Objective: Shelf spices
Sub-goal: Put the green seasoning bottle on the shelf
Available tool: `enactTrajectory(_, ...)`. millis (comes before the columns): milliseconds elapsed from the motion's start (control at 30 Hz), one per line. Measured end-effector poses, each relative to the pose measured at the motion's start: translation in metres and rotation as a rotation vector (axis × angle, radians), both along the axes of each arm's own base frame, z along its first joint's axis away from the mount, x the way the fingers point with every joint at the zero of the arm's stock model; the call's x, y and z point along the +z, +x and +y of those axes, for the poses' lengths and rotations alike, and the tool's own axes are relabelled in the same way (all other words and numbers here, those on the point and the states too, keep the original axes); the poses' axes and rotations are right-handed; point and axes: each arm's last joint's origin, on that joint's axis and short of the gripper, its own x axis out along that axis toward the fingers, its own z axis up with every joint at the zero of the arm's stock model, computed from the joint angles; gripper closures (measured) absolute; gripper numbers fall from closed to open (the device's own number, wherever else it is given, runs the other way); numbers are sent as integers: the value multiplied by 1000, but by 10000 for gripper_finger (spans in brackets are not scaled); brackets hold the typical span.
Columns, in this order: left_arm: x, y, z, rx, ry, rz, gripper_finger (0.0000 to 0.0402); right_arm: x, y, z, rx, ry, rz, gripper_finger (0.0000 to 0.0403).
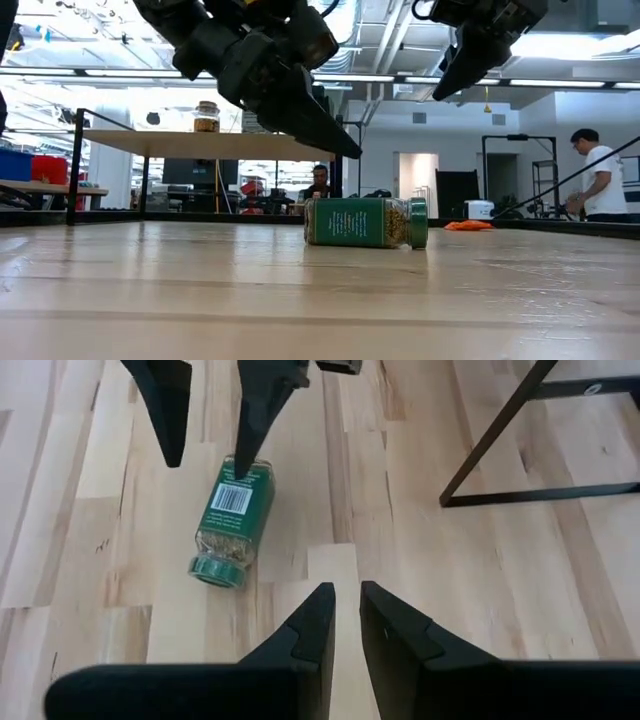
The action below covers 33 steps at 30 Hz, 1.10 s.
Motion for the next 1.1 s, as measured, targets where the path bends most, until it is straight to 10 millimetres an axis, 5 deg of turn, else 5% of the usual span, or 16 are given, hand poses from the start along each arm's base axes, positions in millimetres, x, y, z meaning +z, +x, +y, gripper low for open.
enactTrajectory(600, -45, 20, 10, -84, -208, 19, 178, -1, 0, 0, -5, 7, 12, 347)
enactTrajectory(1100, -38, 18, 1, -85, -152, 12, 178, -1, 0, 2, -4, 12, 12, 347)
